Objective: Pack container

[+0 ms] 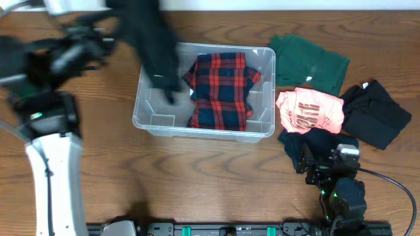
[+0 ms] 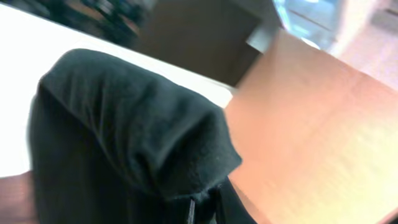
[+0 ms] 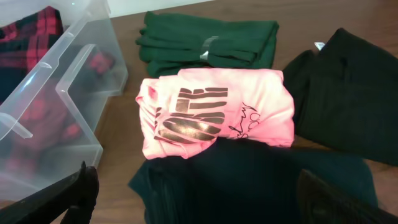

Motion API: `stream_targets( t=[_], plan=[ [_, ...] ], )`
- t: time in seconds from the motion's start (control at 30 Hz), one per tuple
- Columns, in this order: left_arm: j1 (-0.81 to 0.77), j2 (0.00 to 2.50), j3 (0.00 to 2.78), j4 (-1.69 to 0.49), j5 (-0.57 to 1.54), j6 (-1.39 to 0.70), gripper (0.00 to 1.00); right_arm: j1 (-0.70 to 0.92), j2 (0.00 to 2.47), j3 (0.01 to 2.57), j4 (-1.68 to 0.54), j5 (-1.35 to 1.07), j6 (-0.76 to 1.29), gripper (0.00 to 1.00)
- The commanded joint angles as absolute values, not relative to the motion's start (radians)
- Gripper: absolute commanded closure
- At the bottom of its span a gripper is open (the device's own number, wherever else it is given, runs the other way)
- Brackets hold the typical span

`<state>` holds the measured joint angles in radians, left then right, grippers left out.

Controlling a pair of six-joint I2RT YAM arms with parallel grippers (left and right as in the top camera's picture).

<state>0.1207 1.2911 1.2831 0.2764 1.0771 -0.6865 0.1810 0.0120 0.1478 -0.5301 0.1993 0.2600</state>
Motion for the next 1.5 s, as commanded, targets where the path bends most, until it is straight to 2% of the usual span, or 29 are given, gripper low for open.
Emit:
stream_targets(
  t=[0.0,0.2,0.33,0.53,0.93,1.1,1.23,1.47],
  plan=[
    [-0.033,1.299,1.275,0.262,0.891,-0.561,0.94,0.188,0.007,0.145,-0.53,0.206,0.273,0.01],
    [-0.297,1.408,1.272,0.234,0.664,-0.467,0.94,0.188,0.007,0.145,-0.53,0.206,0.273,0.01],
    [-0.368,1.48,1.272,0.229,0.615,-0.448,0.94,0.188,0.007,0.145,-0.53,0.206,0.273,0.01],
    [-0.376,1.522,1.272,0.107,0.556,-0.388,0.94,0.188,0.007,0.145,-0.53,0.206,0.273,0.01],
    [-0.376,1.456,1.272,-0.384,0.247,-0.266,0.94,0.188,0.007,0.145,-0.53,0.206,0.273,0.01],
    [-0.376,1.391,1.272,-0.53,0.041,-0.279,0.94,0.188,0.007,0.145,-0.53,0.206,0.273,0.01],
    [-0.376,1.331,1.272,-0.679,-0.131,-0.377,0.94,0.188,0.007,0.145,-0.53,0.206,0.273,0.01],
    [-0.377,1.328,1.271,-0.857,-0.139,-0.443,0.94,0.188,0.007,0.145,-0.53,0.206,0.273,0.01]
  ],
)
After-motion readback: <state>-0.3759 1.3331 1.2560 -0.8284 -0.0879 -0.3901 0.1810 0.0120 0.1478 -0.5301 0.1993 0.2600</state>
